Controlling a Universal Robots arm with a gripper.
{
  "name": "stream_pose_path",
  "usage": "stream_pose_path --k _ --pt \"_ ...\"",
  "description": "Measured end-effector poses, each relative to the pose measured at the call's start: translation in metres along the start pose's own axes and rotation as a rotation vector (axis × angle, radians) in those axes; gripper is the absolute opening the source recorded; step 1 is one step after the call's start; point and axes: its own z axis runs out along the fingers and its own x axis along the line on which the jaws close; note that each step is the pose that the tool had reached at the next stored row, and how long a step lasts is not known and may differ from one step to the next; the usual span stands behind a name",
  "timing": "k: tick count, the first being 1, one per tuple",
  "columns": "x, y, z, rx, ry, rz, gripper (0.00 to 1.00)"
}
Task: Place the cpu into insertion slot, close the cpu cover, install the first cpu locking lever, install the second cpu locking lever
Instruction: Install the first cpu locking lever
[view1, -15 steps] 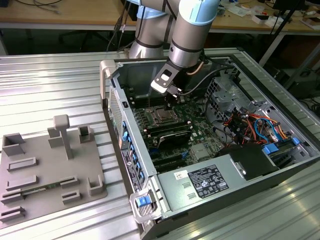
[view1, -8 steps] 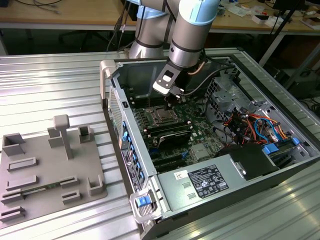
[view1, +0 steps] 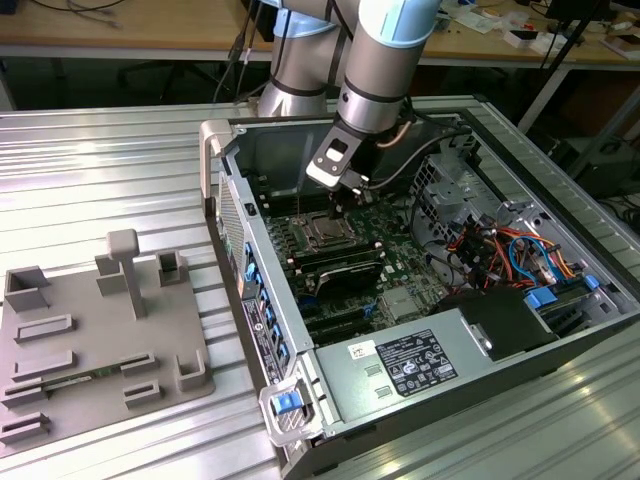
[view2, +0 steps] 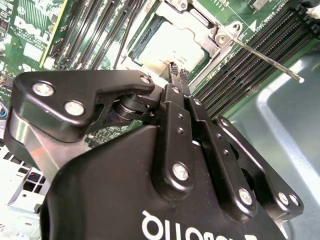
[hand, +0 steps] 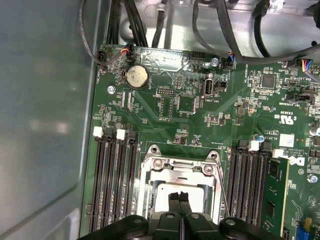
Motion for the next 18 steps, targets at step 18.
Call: stream_pose_path --k 18 --pt "-0.0001 0.0002 -0.0102 -0.0013 0.0082 -0.104 0.11"
